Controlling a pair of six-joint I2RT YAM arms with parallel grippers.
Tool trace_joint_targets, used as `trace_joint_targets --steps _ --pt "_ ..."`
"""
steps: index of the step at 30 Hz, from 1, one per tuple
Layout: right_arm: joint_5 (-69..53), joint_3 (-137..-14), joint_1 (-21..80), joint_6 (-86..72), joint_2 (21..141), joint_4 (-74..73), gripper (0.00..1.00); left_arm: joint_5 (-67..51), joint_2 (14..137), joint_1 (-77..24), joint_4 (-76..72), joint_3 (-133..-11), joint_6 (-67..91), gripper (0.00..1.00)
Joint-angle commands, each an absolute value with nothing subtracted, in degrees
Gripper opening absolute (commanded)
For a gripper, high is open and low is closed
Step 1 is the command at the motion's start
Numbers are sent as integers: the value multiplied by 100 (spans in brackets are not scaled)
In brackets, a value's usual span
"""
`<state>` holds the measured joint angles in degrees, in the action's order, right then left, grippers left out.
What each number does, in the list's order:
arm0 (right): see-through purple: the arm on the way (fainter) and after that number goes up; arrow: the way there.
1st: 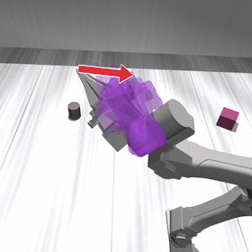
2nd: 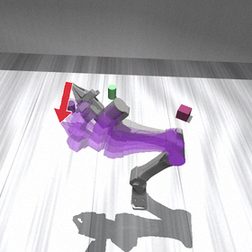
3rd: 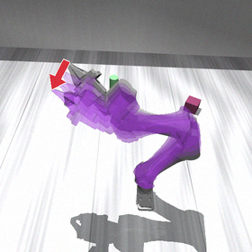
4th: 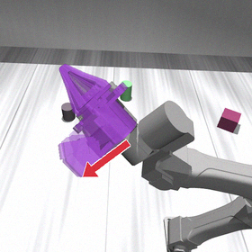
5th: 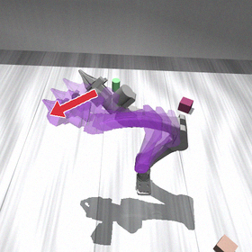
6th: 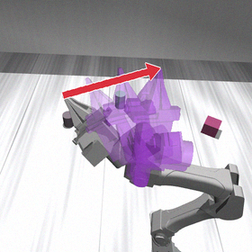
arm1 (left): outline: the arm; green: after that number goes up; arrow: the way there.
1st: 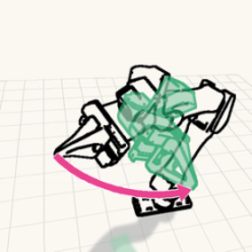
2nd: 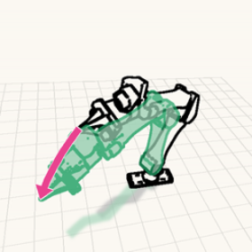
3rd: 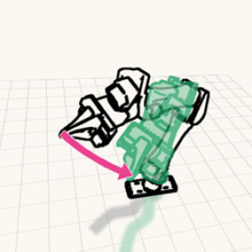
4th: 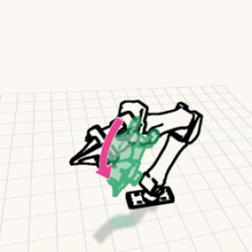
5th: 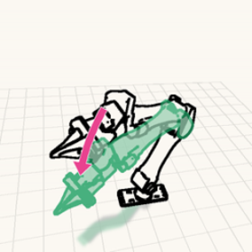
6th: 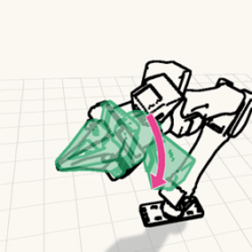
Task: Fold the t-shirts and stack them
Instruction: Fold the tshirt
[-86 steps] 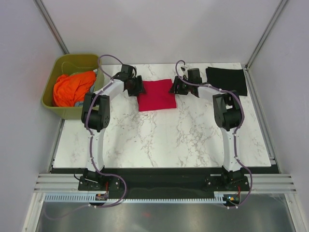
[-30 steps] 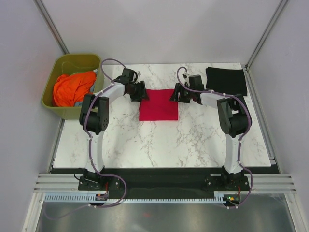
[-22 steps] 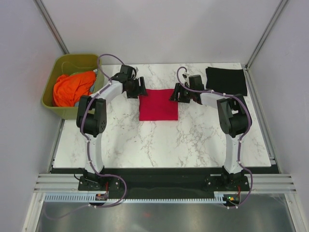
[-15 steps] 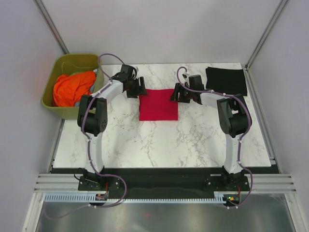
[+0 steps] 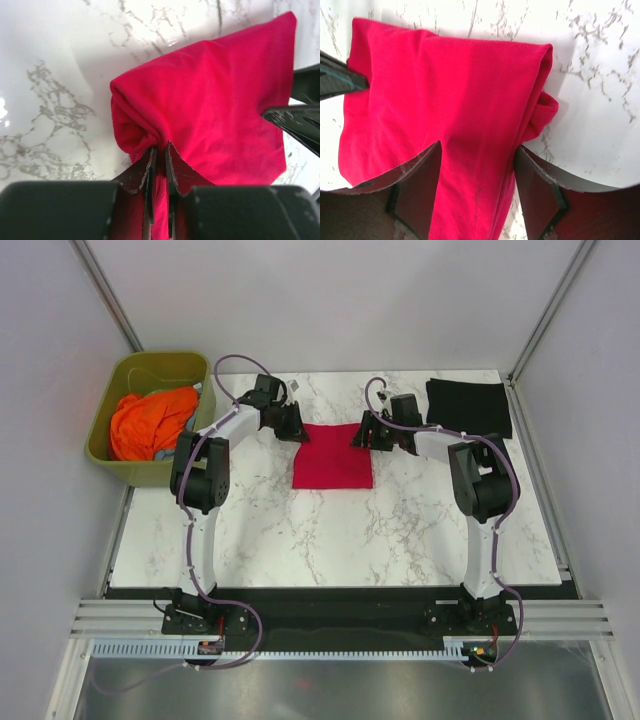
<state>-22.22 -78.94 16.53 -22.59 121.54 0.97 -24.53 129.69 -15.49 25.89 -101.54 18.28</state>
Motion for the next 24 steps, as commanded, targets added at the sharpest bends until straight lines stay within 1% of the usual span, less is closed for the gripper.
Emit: trace_joint_targets --steps 1,3,7,10,11,12,14,15,17,18,19,21,24 --pt "-1969 -7928 1556 -2074 12516 -79 66 -3164 12981 -1512 2347 -10397 1749 15" --pt "-1986 -7893 1494 -2083 12551 -35 65 -3260 13121 -1424 2355 -10398 1837 12" --pt "-2039 -7787 1406 -2074 12568 -35 59 -3629 13368 -1248 2285 -10327 2030 9" --pt "-2092 -7647 1336 -2065 12533 158 54 -3683 13456 -1152 2241 -10266 2153 9" --pt "-2092 -7612 1310 -2074 12525 176 53 -3683 13456 -1134 2224 -10213 2206 11" --pt "-2109 -7594 1292 -2074 12507 184 50 -3683 13447 -1099 2198 -10178 2250 20" --pt "-2127 -7585 1292 -2100 12489 185 49 -3682 13430 -1072 2136 -10108 2346 32" --pt "-2179 -7585 1283 -2118 12463 185 46 -3700 13421 -1064 2127 -10107 2347 36" --pt "-2215 -7559 1292 -2153 12419 211 45 -3761 13369 -1055 2144 -10125 2390 41" --pt "-2224 -7559 1283 -2162 12410 220 43 -3788 13325 -1029 2153 -10134 2391 52" --pt "-2232 -7559 1283 -2171 12393 220 42 -3814 13194 -1020 2162 -10116 2399 56" --pt "-2276 -7559 1283 -2162 12358 228 41 -3797 13026 -1002 2197 -10116 2399 61" --pt "-2338 -7585 1292 -2171 12357 237 41 -3762 12684 -967 2276 -10134 2461 64"
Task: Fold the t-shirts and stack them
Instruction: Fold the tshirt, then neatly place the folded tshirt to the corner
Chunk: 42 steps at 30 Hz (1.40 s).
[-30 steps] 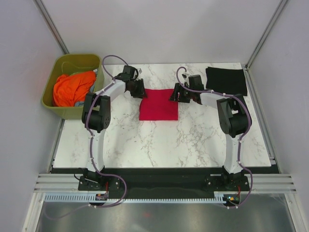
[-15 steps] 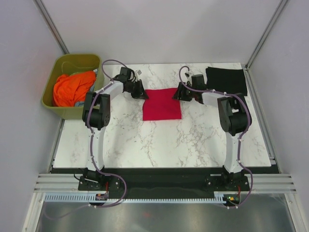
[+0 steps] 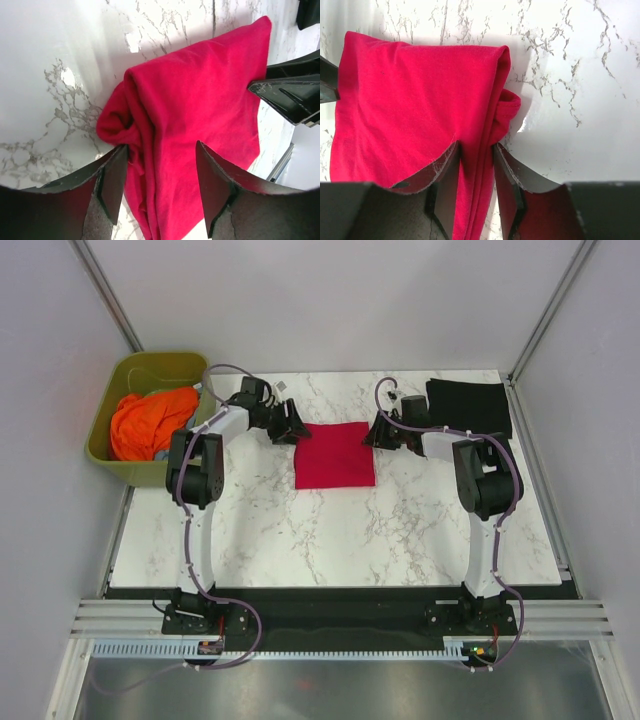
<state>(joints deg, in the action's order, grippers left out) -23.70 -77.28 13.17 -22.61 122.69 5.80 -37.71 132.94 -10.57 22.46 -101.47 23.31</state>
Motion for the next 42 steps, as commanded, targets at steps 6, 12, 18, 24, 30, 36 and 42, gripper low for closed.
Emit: trace_joint_targets --steps 6,12,18,24,30,36,42 --pt "-2382 -7629 1283 -2188 12375 211 41 -3191 12129 -1028 2364 -9950 2487 64" --pt "-2443 -7769 1283 -2162 12586 167 38 -3304 11971 -1230 2364 -9713 2505 61" --pt "-2383 -8006 1292 -1881 12569 18 0 -3498 11155 -1309 2417 -8757 2707 59" --pt "-1706 -8227 1292 -1486 11937 -597 0 -3366 9977 -1336 3076 -8113 2488 59" --pt "-660 -8393 1274 -1178 11453 -984 0 -3524 9107 -1345 3217 -7314 2101 59" --pt "-72 -9218 1169 -862 11575 -1634 0 -3770 8754 -1415 3173 -6882 2004 59" --pt "474 -10098 1029 -475 11865 -2205 0 -3797 8596 -1591 3032 -6609 1986 59"
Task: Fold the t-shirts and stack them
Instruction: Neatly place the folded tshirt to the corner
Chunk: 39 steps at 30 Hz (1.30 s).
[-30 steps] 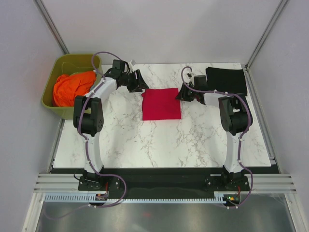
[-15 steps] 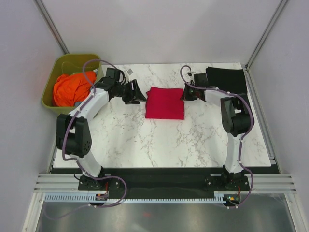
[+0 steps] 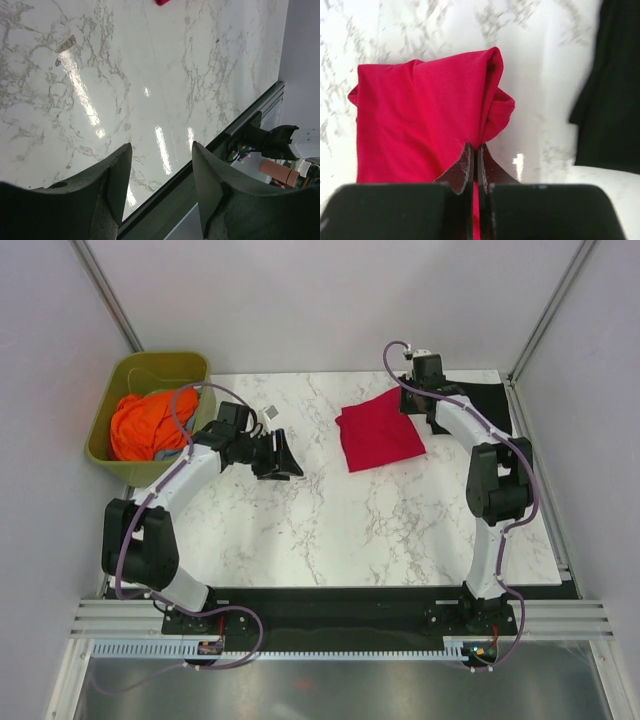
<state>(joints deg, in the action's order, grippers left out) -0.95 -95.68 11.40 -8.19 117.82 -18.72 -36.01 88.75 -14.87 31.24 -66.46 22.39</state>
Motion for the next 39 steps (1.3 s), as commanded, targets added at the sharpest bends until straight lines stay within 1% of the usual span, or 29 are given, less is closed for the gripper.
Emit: trace_joint_targets --steps 1,8,12,19,23,27,29,31,33,37,39 --pt "614 -10273 976 -449 11891 -2223 0 -3797 8596 -1634 3041 -6601 1978 59" --pt "1054 -10722 747 -247 11927 -2311 0 -3744 8500 -1802 3050 -6583 1978 59" --pt "1098 -10915 580 -150 11953 -2338 0 -3726 8455 -1837 3050 -6574 1978 59" --pt "1230 -11811 273 202 12278 -2759 0 -3788 8464 -1872 3050 -6574 1978 59" --pt "1415 -11962 229 422 12252 -2927 0 -3718 8411 -1890 3059 -6565 1960 59" --pt "1318 -12269 62 527 12427 -3119 0 -3691 8429 -1898 3085 -6592 1960 59" --pt "1336 -12462 35 580 12550 -3120 0 -3683 8464 -1890 3094 -6592 1960 59" --pt "961 -12585 -324 633 12708 -2998 0 -3683 8481 -1890 3103 -6592 1960 59" --pt "1002 -12594 -526 659 12884 -2700 0 -3683 8508 -1898 3103 -6592 1951 59" --pt "949 -13102 -931 528 13831 -2523 0 -3674 8595 -1898 3129 -6592 1942 59" --pt "1002 -13288 -1098 475 14105 -2338 0 -3683 8674 -1907 3129 -6592 1942 59"
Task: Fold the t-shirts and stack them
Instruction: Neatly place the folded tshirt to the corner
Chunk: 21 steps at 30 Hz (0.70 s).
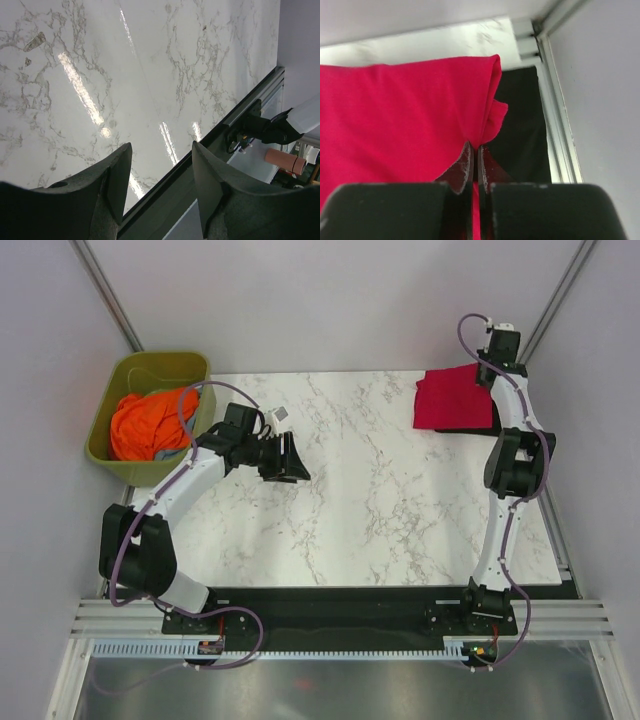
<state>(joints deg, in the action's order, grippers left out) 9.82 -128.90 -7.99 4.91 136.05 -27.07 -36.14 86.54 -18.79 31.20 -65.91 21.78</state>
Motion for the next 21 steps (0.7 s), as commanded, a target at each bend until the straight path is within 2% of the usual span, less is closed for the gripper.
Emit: trace_joint_targets --steps 1,3,4,6,8,15,21 --pt "1045 -13324 -1142 396 14359 -2260 4 -3691 8701 -1907 3129 -6592 1942 59" --pt "1290 -13324 -1239 325 14545 -1944 16 -3735 8762 -1916 3138 -6609 1942 59" --pt "1370 -13307 -1257 282 14642 -1864 29 -3727 8797 -1916 3138 -6609 1951 60" --pt "1310 -13220 -1318 220 14617 -1767 33 -3753 8815 -1934 3138 -6609 1934 60" --pt "1336 -13088 -1318 202 14433 -1740 52 -3692 8763 -1986 3138 -6618 1899 60" --pt "994 -12025 -1292 -587 12966 -1810 72 -3252 8403 -2048 3111 -6662 1854 61" --pt "327 -10894 -915 -1422 11738 -2583 78 -3270 7911 -2057 2911 -6987 2003 61"
